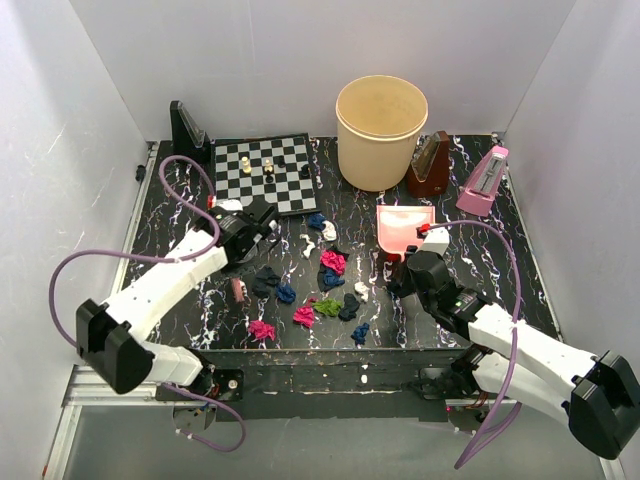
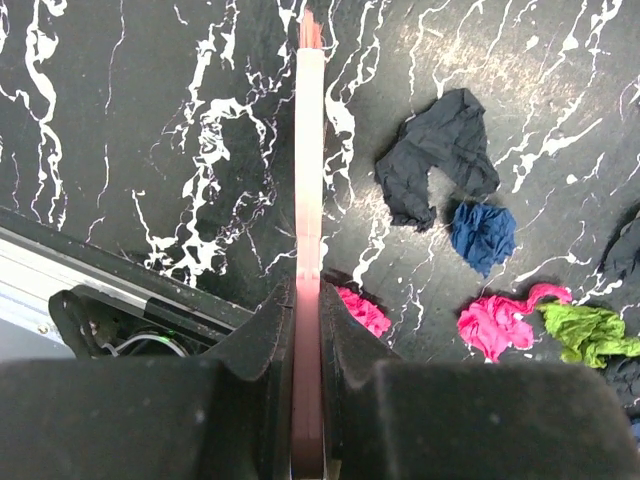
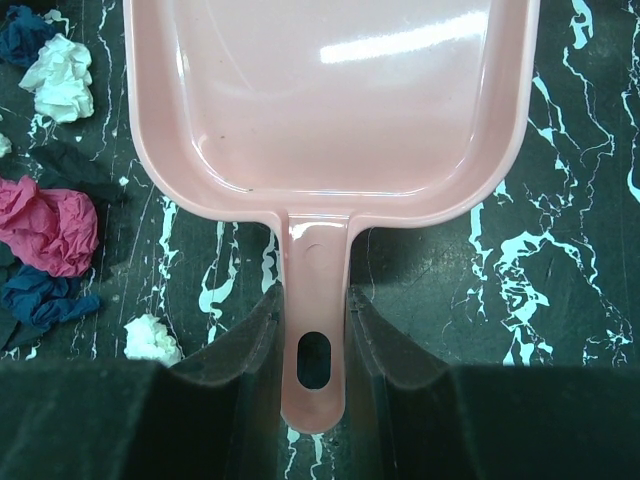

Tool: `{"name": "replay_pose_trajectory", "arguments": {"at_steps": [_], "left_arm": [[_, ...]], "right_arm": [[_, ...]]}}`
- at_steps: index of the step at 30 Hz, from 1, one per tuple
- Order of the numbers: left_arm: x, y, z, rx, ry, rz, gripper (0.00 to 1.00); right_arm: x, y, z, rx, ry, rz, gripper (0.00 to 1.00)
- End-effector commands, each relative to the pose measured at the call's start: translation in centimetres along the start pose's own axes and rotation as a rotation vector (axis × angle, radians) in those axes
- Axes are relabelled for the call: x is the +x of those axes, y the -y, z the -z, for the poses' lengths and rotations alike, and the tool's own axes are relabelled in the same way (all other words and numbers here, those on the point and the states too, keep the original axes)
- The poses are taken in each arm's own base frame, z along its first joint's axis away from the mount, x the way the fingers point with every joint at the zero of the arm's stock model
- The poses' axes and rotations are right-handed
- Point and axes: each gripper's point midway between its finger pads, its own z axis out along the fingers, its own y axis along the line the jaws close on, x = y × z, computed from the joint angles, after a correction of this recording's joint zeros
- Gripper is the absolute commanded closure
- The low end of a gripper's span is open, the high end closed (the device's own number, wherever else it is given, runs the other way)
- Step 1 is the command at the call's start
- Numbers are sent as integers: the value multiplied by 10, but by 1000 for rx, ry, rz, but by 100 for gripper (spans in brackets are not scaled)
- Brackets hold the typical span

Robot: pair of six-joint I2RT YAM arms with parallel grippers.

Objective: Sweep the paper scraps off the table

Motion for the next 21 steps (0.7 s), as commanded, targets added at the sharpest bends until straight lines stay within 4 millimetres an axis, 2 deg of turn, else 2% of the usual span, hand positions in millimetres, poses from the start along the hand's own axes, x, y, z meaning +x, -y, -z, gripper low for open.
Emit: {"name": "replay_pose_trajectory", "arguments": {"at_steps": [1,5,11,16,21], "left_arm": [[51,-82,23,-209,-189,-164,100],[74,-88,18,-216,-272,-209,100],[86,-90,26,-138,-302,-206,100],[102,-72,38,-25,-370,-247,100],[94,-56,51,68,-345,-210,100]], "right_arm": [[-11,-4,-2,-2,40,-29,99],[-10,-3,-3,2,38,-28,99],[-10,-4,-4,3,34,-25,99],[-10,-5,-4,0,30,-23,99],[-11,-3,-1,-6,44,-29,99]]}}
